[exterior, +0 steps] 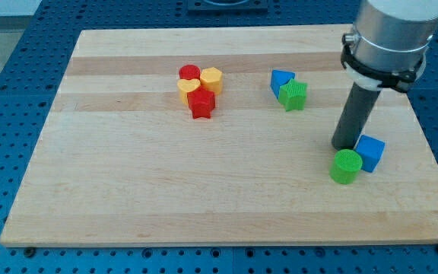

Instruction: Slide the blue cube closer to green circle

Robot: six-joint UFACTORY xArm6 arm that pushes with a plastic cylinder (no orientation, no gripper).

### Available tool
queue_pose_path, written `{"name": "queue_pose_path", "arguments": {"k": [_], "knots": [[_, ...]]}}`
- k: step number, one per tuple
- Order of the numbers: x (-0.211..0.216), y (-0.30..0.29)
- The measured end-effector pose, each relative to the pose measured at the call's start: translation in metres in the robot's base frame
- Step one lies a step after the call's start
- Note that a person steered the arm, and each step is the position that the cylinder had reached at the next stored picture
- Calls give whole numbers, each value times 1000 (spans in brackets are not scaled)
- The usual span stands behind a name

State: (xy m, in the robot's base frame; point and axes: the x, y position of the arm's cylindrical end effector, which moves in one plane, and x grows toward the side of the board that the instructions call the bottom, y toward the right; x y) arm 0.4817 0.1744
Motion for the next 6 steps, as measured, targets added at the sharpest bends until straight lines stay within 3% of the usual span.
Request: {"name": "queue_pose_path", "arguments": {"k": [3,6], "knots": [[-14,72],[-1,41]]}}
